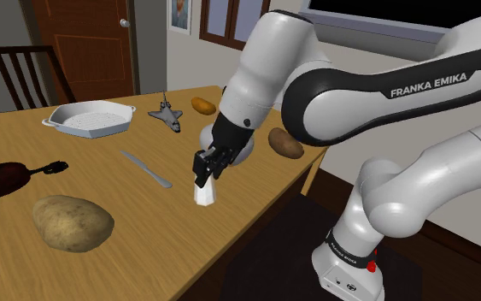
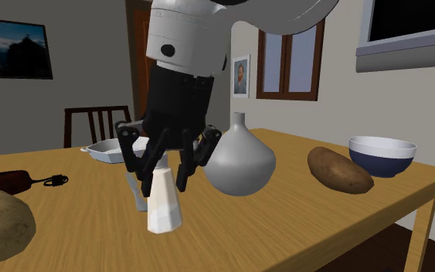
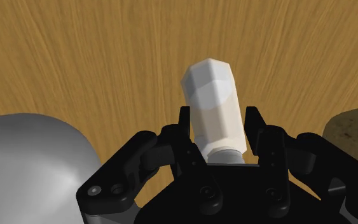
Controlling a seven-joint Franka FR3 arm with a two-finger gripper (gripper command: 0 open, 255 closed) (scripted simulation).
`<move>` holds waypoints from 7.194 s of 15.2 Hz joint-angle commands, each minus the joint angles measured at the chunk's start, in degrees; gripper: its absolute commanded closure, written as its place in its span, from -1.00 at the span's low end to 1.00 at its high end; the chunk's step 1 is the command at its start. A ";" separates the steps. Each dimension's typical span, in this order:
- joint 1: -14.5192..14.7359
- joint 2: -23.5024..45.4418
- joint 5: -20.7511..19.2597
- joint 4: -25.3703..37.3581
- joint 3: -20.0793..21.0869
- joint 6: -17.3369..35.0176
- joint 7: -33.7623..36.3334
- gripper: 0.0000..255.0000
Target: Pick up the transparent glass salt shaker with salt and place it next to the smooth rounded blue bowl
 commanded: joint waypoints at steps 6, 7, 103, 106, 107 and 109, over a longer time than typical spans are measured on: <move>-0.29 -1.46 -0.84 4.55 -1.32 -6.01 0.02 1.00; -0.35 -1.59 -0.96 5.23 -1.49 -6.81 0.03 1.00; -16.34 39.65 4.06 33.87 -56.43 -6.28 -71.92 1.00; -16.35 39.73 4.15 33.73 -56.42 -6.09 -72.02 1.00; -16.35 39.73 4.15 33.73 -56.42 -6.09 -72.02 1.00; -16.35 39.73 4.15 33.73 -56.42 -6.09 -72.02 1.00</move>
